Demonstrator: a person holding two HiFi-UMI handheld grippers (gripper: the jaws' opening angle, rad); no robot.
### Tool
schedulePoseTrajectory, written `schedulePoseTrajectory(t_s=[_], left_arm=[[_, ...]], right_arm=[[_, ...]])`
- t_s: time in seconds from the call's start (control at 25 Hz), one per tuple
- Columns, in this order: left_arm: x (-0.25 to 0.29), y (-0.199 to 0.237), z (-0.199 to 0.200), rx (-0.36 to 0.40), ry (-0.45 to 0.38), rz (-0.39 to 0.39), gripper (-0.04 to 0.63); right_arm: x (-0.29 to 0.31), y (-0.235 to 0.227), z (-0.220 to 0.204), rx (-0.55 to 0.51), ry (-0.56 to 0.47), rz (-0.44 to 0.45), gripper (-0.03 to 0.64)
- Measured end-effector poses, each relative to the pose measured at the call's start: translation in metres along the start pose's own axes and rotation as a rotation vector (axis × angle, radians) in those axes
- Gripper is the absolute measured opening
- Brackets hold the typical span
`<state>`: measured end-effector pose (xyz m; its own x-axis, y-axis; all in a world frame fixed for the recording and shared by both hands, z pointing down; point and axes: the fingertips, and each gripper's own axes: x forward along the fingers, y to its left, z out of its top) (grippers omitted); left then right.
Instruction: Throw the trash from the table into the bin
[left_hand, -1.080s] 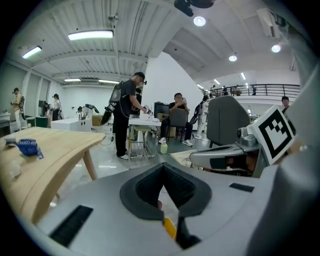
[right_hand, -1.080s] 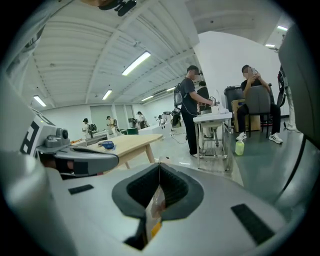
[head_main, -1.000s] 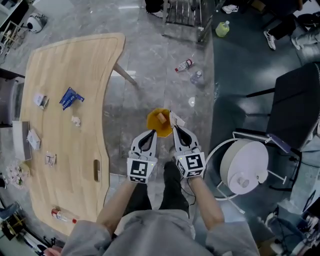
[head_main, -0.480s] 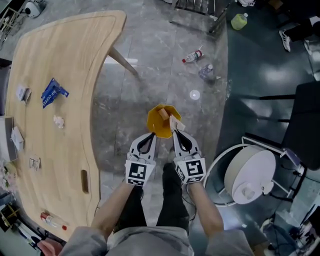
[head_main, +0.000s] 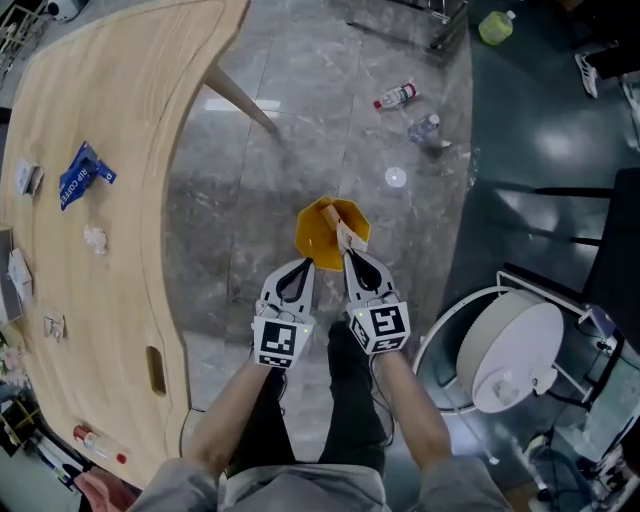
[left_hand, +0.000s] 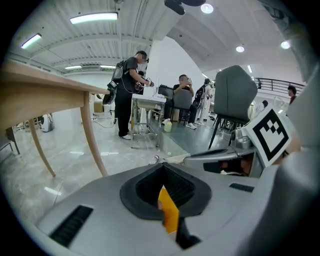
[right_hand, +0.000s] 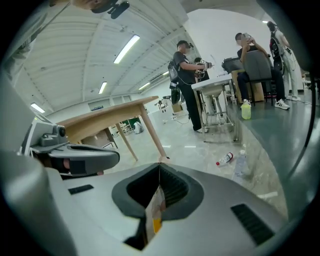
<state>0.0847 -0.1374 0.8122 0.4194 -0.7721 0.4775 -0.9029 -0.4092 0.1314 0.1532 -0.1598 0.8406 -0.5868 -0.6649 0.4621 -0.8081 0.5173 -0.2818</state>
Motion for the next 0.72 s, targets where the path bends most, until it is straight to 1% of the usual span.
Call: schedulePoseTrajectory(t_s=[0.28, 0.56, 0.72], left_arm=[[0.009, 0.004, -0.036, -0.007, 0.022, -0.002, 0.005], [0.003, -0.005, -0.046, -0.014, 0.028, -0.021, 0.005], [0.000, -0.005, -0.049, -0.017, 0.027, -0.020, 0.005]], right_arm=[[0.033, -0.017, -0.057, 0.045, 0.057, -0.008, 0.008], [0.065, -0.029, -0.115, 0.089, 0.143, -0.008, 0.008], [0.081, -0.036, -0.140, 0.109, 0.182, -0.015, 0.008]])
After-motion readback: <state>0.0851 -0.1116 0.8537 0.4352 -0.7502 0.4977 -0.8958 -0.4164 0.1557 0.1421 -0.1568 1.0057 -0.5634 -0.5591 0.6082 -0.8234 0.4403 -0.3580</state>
